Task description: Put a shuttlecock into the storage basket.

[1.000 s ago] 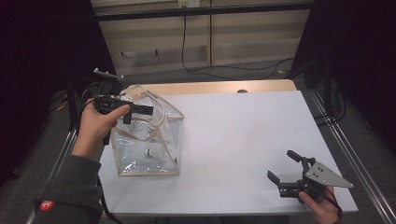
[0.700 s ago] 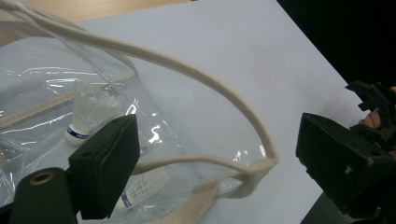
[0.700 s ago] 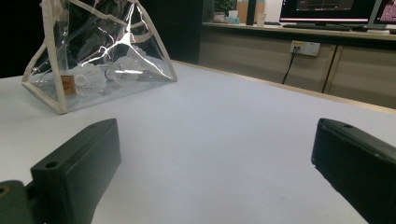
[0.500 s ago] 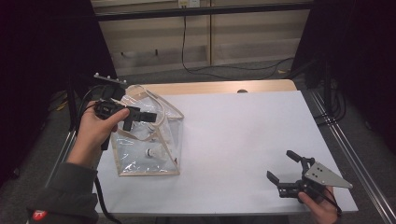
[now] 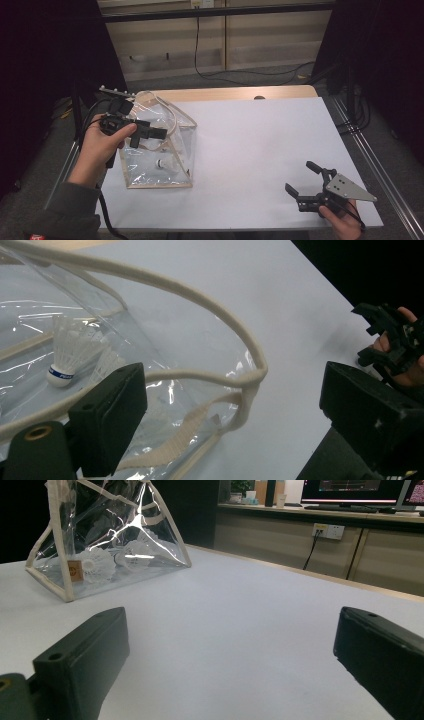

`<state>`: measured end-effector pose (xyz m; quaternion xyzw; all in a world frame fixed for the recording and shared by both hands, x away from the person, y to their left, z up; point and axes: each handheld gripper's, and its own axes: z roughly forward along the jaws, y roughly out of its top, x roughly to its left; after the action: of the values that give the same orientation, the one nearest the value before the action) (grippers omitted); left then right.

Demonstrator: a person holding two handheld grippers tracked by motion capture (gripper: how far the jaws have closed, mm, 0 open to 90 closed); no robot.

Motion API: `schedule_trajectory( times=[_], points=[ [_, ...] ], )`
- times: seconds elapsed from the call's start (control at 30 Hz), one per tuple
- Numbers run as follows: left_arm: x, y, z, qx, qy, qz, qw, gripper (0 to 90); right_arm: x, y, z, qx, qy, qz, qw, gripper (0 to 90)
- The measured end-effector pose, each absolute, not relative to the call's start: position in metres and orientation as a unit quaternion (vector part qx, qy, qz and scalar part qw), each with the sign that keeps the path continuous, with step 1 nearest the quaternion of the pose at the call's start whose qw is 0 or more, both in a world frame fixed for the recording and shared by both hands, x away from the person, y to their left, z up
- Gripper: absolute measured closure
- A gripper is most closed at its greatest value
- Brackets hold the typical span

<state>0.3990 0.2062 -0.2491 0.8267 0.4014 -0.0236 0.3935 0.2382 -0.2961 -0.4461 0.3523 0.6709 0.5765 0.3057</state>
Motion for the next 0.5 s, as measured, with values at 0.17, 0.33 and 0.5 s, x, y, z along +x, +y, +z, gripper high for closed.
schedule_trajectory(
  times=[0.17, 0.33, 0.5],
  points=[
    [0.395, 0.205, -0.253, 0.828, 0.397, -0.031, 0.395, 12.0, 0.238, -0.296, -0.446, 0.353, 0.671, 0.576, 0.306, 1.3],
    [0.391, 0.206, -0.258, 0.83, 0.392, -0.036, 0.395, 12.4, 0.238, -0.296, -0.446, 0.352, 0.671, 0.577, 0.306, 1.3],
    [0.388, 0.206, -0.263, 0.83, 0.39, -0.039, 0.397, 12.6, 0.238, -0.296, -0.446, 0.352, 0.671, 0.577, 0.306, 1.3]
  ],
)
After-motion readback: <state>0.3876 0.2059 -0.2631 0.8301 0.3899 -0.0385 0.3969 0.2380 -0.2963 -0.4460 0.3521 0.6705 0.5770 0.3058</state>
